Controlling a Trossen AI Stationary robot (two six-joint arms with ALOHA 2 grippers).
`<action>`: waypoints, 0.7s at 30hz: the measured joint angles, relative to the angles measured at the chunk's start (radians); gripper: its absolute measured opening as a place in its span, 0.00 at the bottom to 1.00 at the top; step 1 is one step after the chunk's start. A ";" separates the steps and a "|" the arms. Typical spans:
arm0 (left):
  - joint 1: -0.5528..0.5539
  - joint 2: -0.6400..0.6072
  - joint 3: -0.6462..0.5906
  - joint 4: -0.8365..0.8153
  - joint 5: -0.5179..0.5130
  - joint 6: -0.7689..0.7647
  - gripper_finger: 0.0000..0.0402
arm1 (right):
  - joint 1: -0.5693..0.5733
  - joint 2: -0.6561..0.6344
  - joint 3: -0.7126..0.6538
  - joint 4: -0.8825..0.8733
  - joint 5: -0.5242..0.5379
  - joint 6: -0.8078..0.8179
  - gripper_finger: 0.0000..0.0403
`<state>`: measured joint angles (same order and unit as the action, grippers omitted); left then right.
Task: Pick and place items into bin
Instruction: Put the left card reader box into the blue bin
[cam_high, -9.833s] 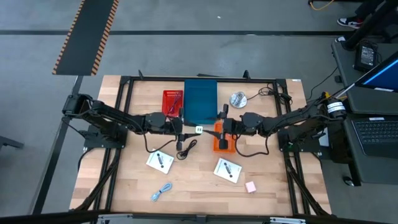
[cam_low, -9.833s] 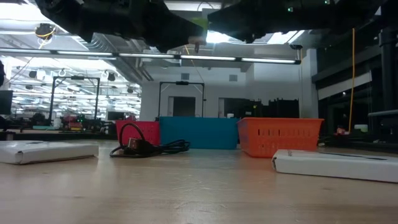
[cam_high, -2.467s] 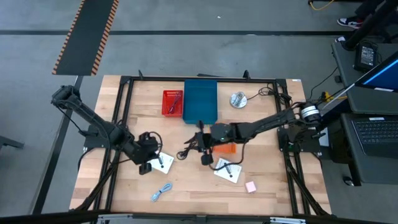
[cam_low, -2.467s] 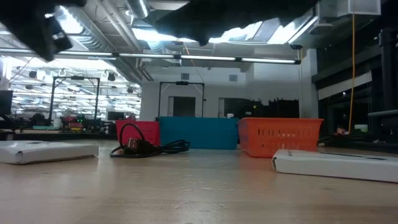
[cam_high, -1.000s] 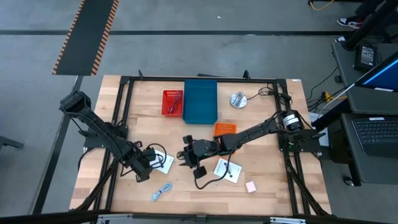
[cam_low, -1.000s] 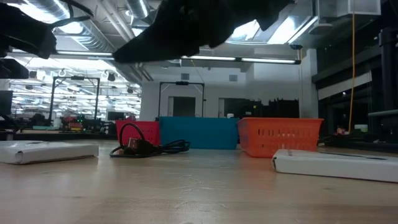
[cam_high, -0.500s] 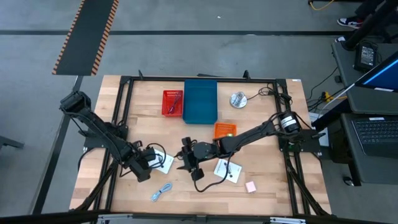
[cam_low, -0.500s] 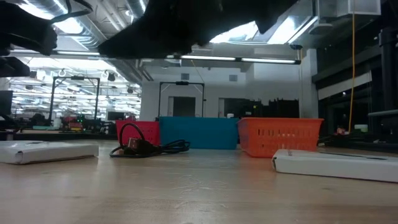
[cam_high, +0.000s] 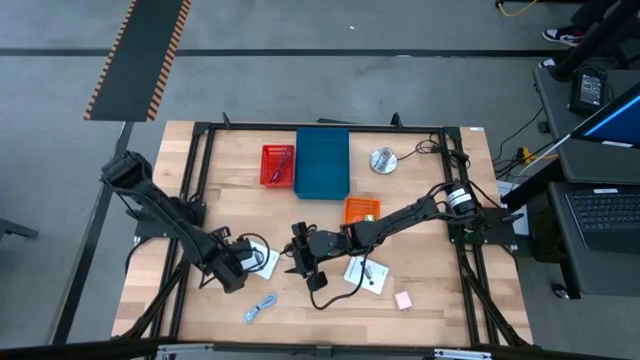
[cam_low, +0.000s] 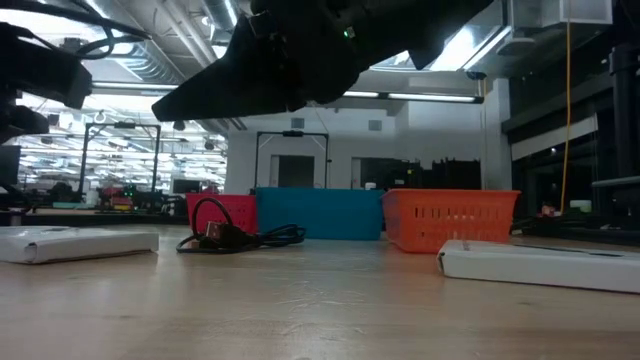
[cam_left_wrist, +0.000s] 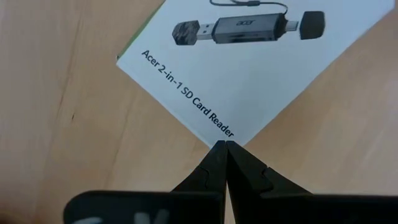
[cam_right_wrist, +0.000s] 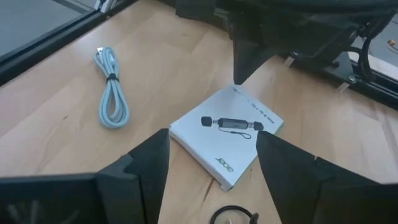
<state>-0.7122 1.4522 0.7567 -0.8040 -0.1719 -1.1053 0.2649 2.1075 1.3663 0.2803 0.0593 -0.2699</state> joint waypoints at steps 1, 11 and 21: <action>0.000 0.004 0.000 0.000 0.000 0.000 0.00 | 0.000 0.000 0.000 0.001 0.000 0.000 0.55; 0.000 0.011 0.000 0.007 -0.002 0.000 0.00 | 0.000 0.000 0.000 0.001 0.000 0.000 0.55; 0.000 0.011 0.000 0.027 -0.002 0.000 0.00 | 0.000 0.000 0.000 0.000 0.000 0.000 0.55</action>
<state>-0.7120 1.4635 0.7567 -0.7773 -0.1738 -1.1049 0.2649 2.1071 1.3663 0.2802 0.0593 -0.2699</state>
